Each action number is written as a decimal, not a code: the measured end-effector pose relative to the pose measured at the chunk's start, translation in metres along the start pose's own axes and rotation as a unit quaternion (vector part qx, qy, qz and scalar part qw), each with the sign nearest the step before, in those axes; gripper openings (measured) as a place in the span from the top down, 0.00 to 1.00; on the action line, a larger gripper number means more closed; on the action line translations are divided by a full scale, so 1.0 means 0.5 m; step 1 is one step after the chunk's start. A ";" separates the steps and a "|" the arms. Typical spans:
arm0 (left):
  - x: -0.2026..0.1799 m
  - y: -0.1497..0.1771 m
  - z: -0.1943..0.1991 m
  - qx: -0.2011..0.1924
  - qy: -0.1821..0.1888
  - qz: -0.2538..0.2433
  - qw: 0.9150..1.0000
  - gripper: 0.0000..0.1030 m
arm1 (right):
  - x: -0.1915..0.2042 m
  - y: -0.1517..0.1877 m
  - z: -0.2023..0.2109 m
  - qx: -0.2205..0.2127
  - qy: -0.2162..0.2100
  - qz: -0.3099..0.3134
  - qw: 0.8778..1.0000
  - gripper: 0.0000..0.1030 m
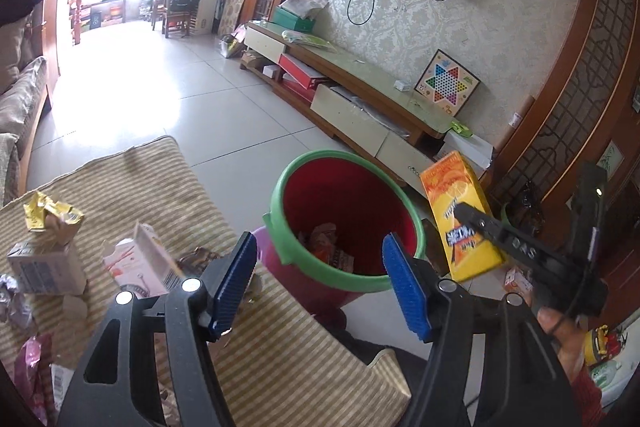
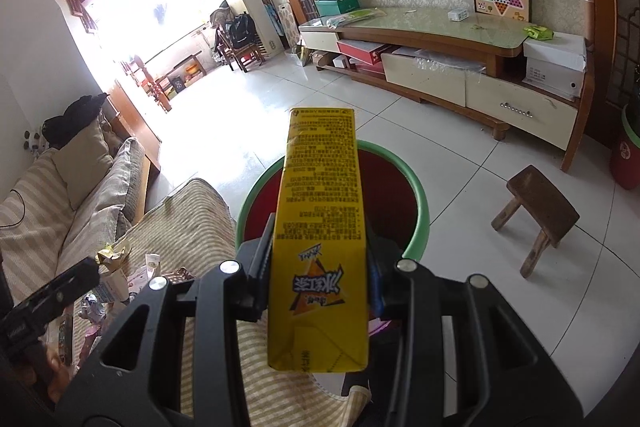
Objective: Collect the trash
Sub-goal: 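Carry the orange bag and yellow snack box over the red bucket and release both, then grasp the pink wrapper on the table with the left tool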
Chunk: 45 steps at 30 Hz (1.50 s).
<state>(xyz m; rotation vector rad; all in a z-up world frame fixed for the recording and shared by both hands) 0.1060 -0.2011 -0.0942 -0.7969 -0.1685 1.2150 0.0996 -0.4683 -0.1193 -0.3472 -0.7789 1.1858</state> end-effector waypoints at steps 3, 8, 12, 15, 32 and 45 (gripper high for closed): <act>0.019 0.033 0.020 0.009 -0.003 0.013 1.000 0.39 | 0.007 -0.026 -0.045 0.008 -0.004 0.004 1.000 0.65; 0.050 0.079 0.033 0.023 -0.015 0.039 0.999 0.39 | 0.028 -0.061 -0.084 -0.012 0.017 0.026 0.999 0.34; 0.087 0.114 0.054 0.027 -0.031 0.067 0.997 0.39 | 0.060 -0.043 -0.053 -0.020 0.014 0.045 0.999 0.30; 0.119 0.134 0.073 0.025 -0.041 0.088 0.995 0.39 | 0.092 -0.010 -0.024 -0.017 0.006 0.067 0.998 0.24; 0.443 0.240 0.220 0.053 -0.227 0.132 0.963 0.39 | 0.238 0.194 0.038 0.097 -0.054 0.101 0.989 0.18; 0.542 0.289 0.115 0.119 -0.216 0.161 0.956 0.40 | 0.348 0.246 0.048 0.124 -0.083 0.139 0.979 0.18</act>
Point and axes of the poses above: each gripper's, at about its wrist camera, not at the fingertips, and z roughly against the way its jaws point, x to its left, y to its underside, the point moved 1 cm from there along -z, roughly the way its jaws point, and after that the axes turned 7 degrees about x, right-handed, at the moved point
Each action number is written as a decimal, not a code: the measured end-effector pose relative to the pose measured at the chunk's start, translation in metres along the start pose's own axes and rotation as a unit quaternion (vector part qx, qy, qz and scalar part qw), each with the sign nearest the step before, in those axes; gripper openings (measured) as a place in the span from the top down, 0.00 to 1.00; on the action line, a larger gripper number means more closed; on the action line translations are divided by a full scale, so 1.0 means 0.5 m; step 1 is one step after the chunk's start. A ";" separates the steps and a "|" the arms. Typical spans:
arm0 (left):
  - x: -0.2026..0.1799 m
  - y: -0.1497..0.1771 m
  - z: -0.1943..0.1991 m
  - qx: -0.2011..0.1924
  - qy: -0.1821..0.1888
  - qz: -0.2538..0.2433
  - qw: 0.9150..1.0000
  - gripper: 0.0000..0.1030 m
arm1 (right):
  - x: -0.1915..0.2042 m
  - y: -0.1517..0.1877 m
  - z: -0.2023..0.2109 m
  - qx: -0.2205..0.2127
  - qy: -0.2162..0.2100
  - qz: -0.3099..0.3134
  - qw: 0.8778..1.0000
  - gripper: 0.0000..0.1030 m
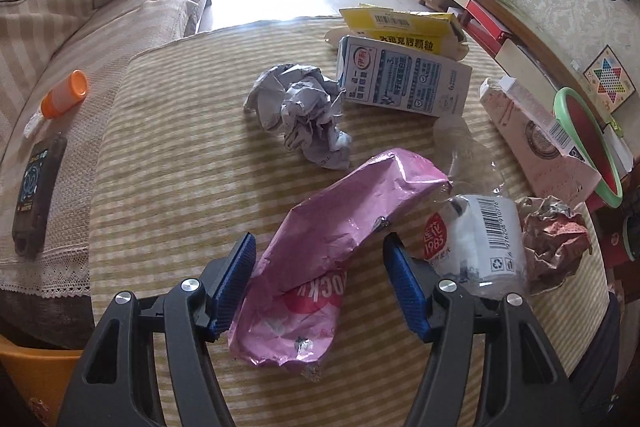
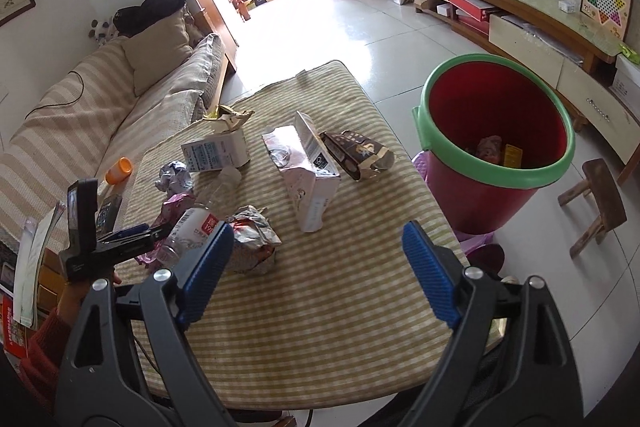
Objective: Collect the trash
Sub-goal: 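Grasp the pink wrapper on the table with the left tool, then grasp the crumpled foil ball with the right tool while the left tool holds the pink wrapper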
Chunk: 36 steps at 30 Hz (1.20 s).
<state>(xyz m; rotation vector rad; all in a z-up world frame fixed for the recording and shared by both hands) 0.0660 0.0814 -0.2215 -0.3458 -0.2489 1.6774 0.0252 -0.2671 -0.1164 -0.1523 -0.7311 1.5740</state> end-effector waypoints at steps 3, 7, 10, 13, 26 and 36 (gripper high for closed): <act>0.010 -0.005 -0.012 0.004 0.013 0.020 1.000 0.66 | 0.016 0.004 -0.006 0.011 -0.008 0.008 1.000 0.18; 0.043 0.004 -0.005 0.000 0.043 0.062 0.997 0.96 | 0.030 0.014 -0.025 0.031 -0.022 0.015 0.999 0.18; 0.060 0.028 0.025 -0.018 0.051 0.089 0.995 0.99 | 0.042 0.017 -0.042 0.042 -0.024 0.020 0.999 0.18; 0.062 0.055 0.072 -0.040 0.063 0.107 0.991 0.99 | 0.059 0.019 -0.059 0.051 -0.031 0.027 0.998 0.18; 0.000 0.107 0.188 -0.084 0.095 0.097 0.987 0.99 | 0.110 -0.019 -0.186 0.091 -0.063 0.037 0.993 0.18; -0.010 0.116 0.205 -0.091 0.092 0.098 0.987 0.99 | 0.108 -0.009 -0.237 0.117 -0.076 0.023 0.990 0.18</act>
Point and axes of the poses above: each gripper's, at about its wrist camera, not at the fingertips, and z roughly against the way its jaws point, x to its left, y to its underside, the point moved 1 cm from there along -z, roughly the way its jaws point, and after that the axes turned 7 degrees about x, right-handed, at the moved point
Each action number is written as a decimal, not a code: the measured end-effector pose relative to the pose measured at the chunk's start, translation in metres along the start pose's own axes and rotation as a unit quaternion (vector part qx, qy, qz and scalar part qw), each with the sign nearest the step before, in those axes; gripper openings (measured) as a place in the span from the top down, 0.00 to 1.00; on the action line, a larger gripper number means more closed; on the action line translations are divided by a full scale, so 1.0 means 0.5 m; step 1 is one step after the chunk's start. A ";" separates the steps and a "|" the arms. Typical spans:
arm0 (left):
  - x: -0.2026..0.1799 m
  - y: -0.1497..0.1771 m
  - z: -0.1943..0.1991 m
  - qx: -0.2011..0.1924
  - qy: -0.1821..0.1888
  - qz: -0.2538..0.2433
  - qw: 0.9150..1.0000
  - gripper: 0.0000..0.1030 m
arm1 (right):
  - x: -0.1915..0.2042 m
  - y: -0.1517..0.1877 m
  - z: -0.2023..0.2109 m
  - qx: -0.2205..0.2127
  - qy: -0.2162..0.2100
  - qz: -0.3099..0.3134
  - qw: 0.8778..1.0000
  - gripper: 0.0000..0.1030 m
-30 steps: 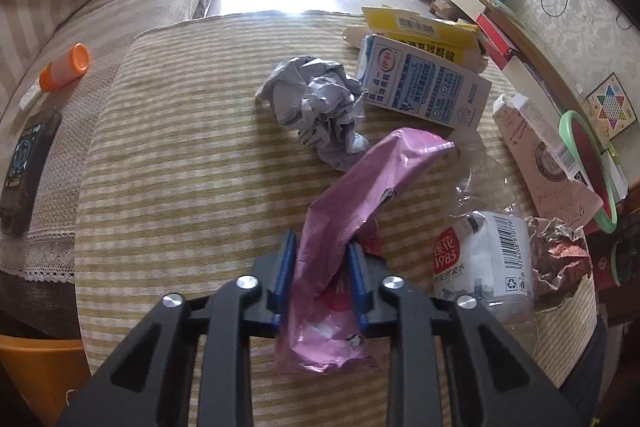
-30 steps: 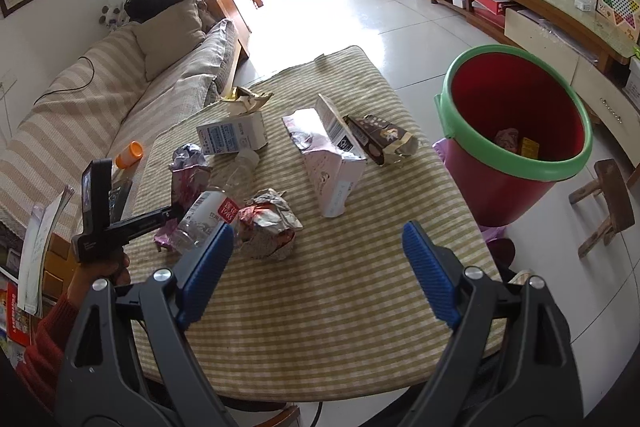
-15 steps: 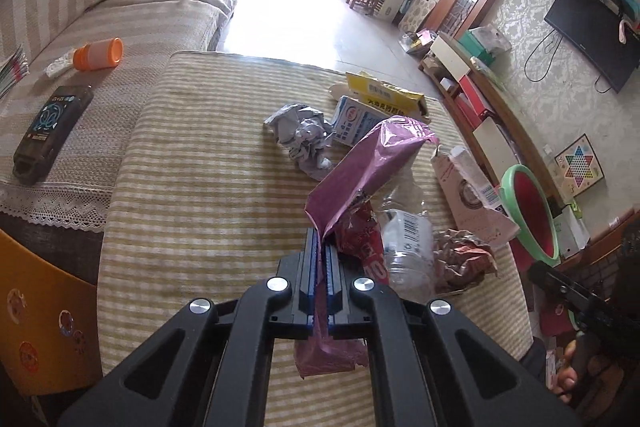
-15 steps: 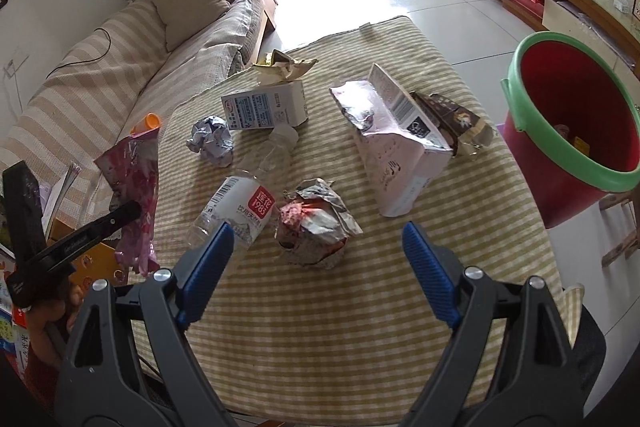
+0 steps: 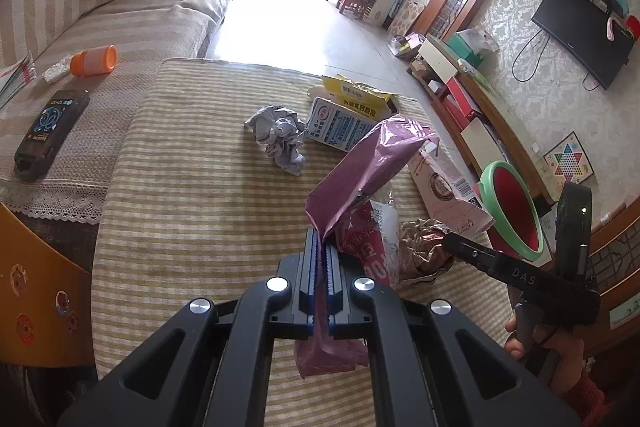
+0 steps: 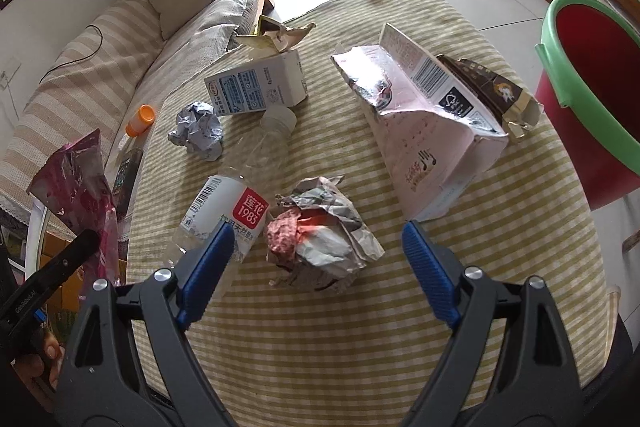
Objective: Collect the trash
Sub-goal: 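Grasp the crumpled foil ball with the right tool while the left tool holds the pink wrapper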
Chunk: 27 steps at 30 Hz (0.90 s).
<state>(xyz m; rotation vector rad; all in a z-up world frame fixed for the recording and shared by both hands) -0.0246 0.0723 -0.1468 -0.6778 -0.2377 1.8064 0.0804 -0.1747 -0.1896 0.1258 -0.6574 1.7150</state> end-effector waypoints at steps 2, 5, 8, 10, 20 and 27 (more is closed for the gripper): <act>-0.001 0.000 0.001 -0.001 -0.004 0.000 1.000 0.99 | 0.002 0.004 -0.005 -0.001 0.002 0.005 1.000 0.32; -0.001 0.000 0.003 -0.003 -0.007 0.000 1.000 0.99 | -0.002 0.002 -0.023 0.015 -0.006 0.005 1.000 0.56; -0.004 0.002 0.008 -0.006 -0.012 -0.002 1.000 0.99 | 0.005 0.005 -0.012 0.006 -0.012 0.010 1.000 0.60; -0.003 0.002 0.009 -0.006 -0.014 -0.002 1.000 0.99 | 0.012 0.007 0.009 -0.009 -0.010 0.017 1.000 0.61; -0.001 0.000 0.015 -0.015 -0.015 0.004 1.000 0.99 | 0.016 0.014 0.143 -0.083 0.004 0.026 0.996 0.61; -0.022 -0.012 0.016 -0.022 -0.012 -0.009 1.000 0.99 | 0.019 0.009 0.209 -0.125 0.016 0.035 0.991 0.61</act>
Point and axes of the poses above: each gripper's, at about its wrist camera, not at the fingertips, and z roughly against the way its jaws point, x to its left, y to its underside, the point moved 1 cm from there along -z, roughly the way its jaws point, and after that the axes turned 7 degrees about x, right-handed, at the moved point
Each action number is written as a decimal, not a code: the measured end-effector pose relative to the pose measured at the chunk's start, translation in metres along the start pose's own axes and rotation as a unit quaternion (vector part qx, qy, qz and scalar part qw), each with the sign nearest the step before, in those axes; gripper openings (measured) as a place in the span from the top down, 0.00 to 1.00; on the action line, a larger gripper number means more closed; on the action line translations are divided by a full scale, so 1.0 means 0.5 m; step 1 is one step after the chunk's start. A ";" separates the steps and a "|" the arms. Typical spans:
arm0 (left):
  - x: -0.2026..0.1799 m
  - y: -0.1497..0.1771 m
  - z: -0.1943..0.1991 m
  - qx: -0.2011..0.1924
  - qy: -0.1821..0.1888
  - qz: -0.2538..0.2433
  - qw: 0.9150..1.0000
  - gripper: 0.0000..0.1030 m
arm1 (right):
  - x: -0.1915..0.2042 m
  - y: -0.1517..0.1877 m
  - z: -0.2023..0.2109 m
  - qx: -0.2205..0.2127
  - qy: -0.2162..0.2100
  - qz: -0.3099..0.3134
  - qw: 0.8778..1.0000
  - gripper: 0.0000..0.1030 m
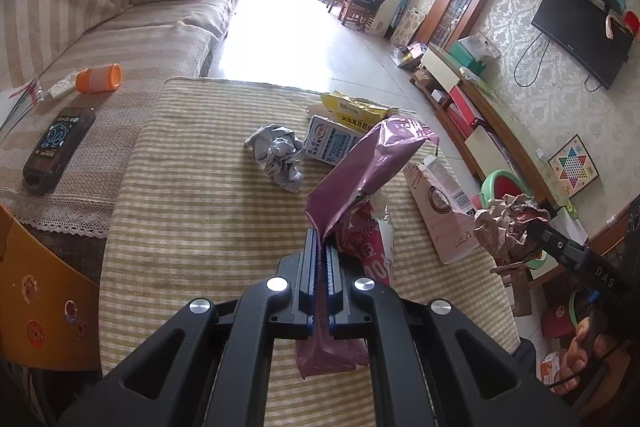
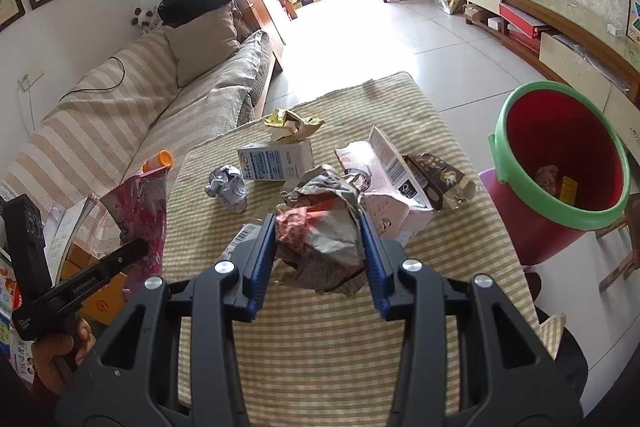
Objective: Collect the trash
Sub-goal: 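Grasp the crumpled foil ball with the right tool while the left tool holds the pink wrapper, then carry the pink wrapper and foil ball over the red bucket and release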
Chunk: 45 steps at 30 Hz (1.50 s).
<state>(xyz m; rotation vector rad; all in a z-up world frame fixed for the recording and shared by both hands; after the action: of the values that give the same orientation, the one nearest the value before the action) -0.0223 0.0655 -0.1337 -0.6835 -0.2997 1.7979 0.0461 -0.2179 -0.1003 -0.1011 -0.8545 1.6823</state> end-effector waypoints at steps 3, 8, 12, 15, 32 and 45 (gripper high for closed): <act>-0.010 -0.005 0.001 -0.002 0.002 -0.006 1.000 0.99 | 0.001 -0.008 0.017 -0.013 0.002 0.003 1.000 0.61; -0.020 -0.010 0.002 -0.004 0.004 -0.012 1.000 0.99 | 0.002 -0.013 0.027 -0.019 -0.003 0.006 1.000 0.61; -0.026 -0.012 0.003 -0.004 0.004 -0.014 1.000 0.99 | 0.002 -0.013 0.027 -0.020 -0.004 0.007 1.000 0.61; -0.030 -0.019 0.001 -0.005 0.005 -0.020 1.000 0.99 | 0.003 -0.014 0.030 -0.021 -0.002 0.008 1.000 0.61; -0.094 -0.060 -0.014 -0.019 0.028 -0.054 0.998 0.99 | -0.027 -0.023 0.086 -0.055 0.026 -0.004 0.998 0.61; -0.180 -0.071 -0.059 -0.001 0.071 -0.087 0.994 0.99 | -0.093 -0.024 0.108 -0.068 0.058 -0.041 0.995 0.61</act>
<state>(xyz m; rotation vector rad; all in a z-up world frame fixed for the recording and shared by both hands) 0.0408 -0.0106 -0.1117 -0.7589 -0.2579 1.5754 0.0435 -0.2843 -0.0711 -0.2506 -0.8732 1.5265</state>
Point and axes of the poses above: each gripper's, at about its wrist camera, not at the fingertips, and z roughly against the way its jaws point, x to its left, y to its underside, the point moved 1 cm from there along -z, roughly the way its jaws point, and after that the axes turned 7 degrees about x, right-handed, at the moved point
